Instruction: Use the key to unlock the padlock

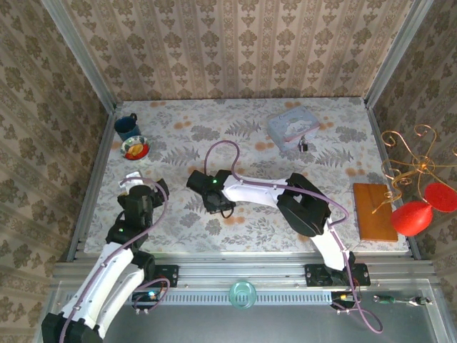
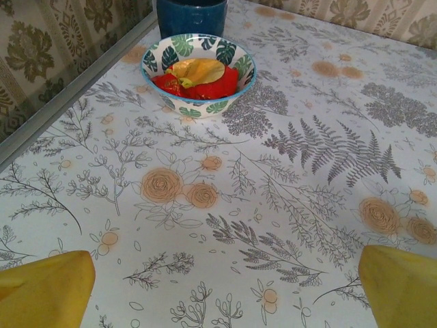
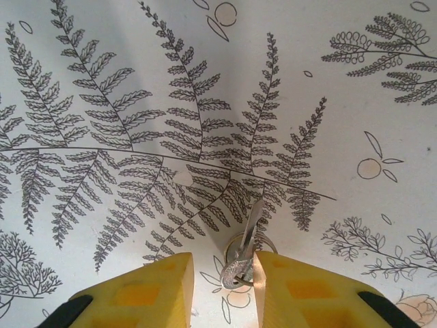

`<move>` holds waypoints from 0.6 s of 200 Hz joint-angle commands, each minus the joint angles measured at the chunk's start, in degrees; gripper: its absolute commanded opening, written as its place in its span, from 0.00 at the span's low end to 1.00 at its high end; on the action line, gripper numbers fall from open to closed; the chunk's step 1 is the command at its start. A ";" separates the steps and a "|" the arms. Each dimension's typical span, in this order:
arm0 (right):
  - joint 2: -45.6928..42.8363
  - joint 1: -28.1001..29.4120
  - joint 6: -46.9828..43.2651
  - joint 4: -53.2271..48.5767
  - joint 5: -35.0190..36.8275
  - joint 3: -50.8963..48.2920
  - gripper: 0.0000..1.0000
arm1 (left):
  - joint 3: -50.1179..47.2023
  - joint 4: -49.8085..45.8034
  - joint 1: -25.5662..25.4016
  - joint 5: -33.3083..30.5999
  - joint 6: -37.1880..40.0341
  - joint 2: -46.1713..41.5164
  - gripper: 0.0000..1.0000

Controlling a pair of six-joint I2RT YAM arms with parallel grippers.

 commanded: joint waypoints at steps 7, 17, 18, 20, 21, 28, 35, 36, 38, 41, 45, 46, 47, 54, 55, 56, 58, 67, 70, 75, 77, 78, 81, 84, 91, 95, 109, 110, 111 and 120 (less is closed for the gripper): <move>2.42 0.34 -0.23 -4.49 2.24 1.93 0.30 | 0.38 -0.11 0.87 1.30 -1.09 -0.45 1.00; 2.61 0.34 -0.32 -4.48 2.16 1.93 0.30 | 0.29 -0.14 1.00 1.39 -1.16 -0.65 1.00; 2.64 0.34 -0.29 -4.45 2.16 1.98 0.30 | 0.29 -0.17 0.96 1.43 -1.20 -0.67 1.00; 2.72 0.34 -0.33 -4.43 2.15 1.94 0.30 | 0.29 -0.19 1.02 1.46 -1.17 -0.69 1.00; 2.73 0.34 -0.34 -4.38 2.15 1.90 0.30 | 0.29 -0.20 1.01 1.47 -1.21 -0.69 1.00; 2.87 0.34 -0.34 -4.21 2.02 1.85 0.30 | 0.28 -0.20 1.05 1.56 -1.16 -0.69 1.00; 3.05 0.34 -0.39 -4.16 1.93 1.78 0.30 | 0.29 -0.13 1.14 1.65 -1.25 -0.64 1.00; 3.08 0.34 -0.37 -4.20 1.95 1.77 0.30 | 0.29 -0.16 1.16 1.65 -1.25 -0.67 1.00; 3.16 0.34 -0.35 -4.17 1.91 1.76 0.30 | 0.29 -0.15 1.18 1.65 -1.25 -0.67 1.00; 3.25 0.34 -0.35 -4.18 1.97 1.76 0.29 | 0.21 -0.14 1.22 1.65 -1.29 -0.69 1.00; 3.35 0.34 -0.38 -4.15 1.98 1.68 0.29 | 0.21 -0.17 1.19 1.65 -1.27 -0.69 1.00; 3.40 0.34 -0.36 -4.15 1.98 1.68 0.29 | 0.21 -0.19 1.18 1.61 -1.30 -0.69 1.00; 3.47 0.34 -0.35 -4.16 1.98 1.67 0.29 | 0.20 -0.19 1.23 1.63 -1.27 -0.69 1.00; 3.75 0.29 -0.38 -4.16 1.93 1.59 0.28 | 0.20 -0.18 1.27 1.65 -1.32 -0.69 1.00; 3.78 0.32 -0.41 -4.16 1.91 1.59 0.28 | 0.20 -0.15 1.27 1.65 -1.33 -0.65 1.00; 3.79 0.33 -0.42 -4.16 1.94 1.58 0.28 | 0.20 -0.17 1.27 1.65 -1.29 -0.67 1.00; 3.78 0.34 -0.30 -4.22 2.01 1.58 0.27 | 0.16 -0.15 1.32 1.65 -1.28 -0.69 1.00; 3.95 0.34 -0.18 -4.25 2.22 1.41 0.23 | 0.07 -0.20 1.36 1.59 -1.30 -0.65 1.00; 3.98 0.34 -0.19 -4.25 2.24 1.29 0.22 | 0.11 -0.19 1.36 1.57 -1.33 -0.69 1.00; 3.83 0.34 -0.18 -4.16 2.22 1.13 0.20 | 0.03 -0.08 1.44 1.48 -1.33 -0.64 1.00; 3.77 0.40 -0.17 -4.09 2.30 1.07 0.19 | 0.03 -0.08 1.45 1.54 -1.33 -0.59 1.00; 3.78 0.37 -0.17 -4.08 2.32 1.02 0.18 | -0.02 -0.06 1.45 1.55 -1.38 -0.60 1.00; 3.66 0.42 -0.24 -3.95 2.33 0.90 0.17 | -0.06 -0.01 1.45 1.56 -1.37 -0.63 1.00; 3.56 0.43 -0.18 -3.86 2.32 0.76 0.17 | -0.06 0.03 1.51 1.56 -1.35 -0.66 1.00; 3.26 0.43 -0.17 -3.78 2.41 0.55 0.15 | -0.15 0.15 1.54 1.61 -1.38 -0.63 1.00; 2.94 0.43 -0.25 -3.64 2.54 0.42 0.14 | -0.23 0.33 1.62 1.65 -1.38 -0.61 1.00; 1.97 0.44 -0.45 -3.21 2.84 -0.05 0.09 | -0.26 0.58 1.70 1.83 -1.36 -0.30 1.00; 1.87 0.43 -0.44 -3.16 2.85 -0.07 0.08 | -0.25 0.63 1.70 1.87 -1.39 -0.28 1.00; 1.83 0.43 -0.48 -3.13 2.85 -0.16 0.08 | -0.24 0.65 1.75 1.85 -1.36 -0.27 1.00; 0.96 0.43 -0.87 -2.23 2.86 -0.82 0.04 | -0.27 0.98 1.82 2.08 -1.19 0.04 1.00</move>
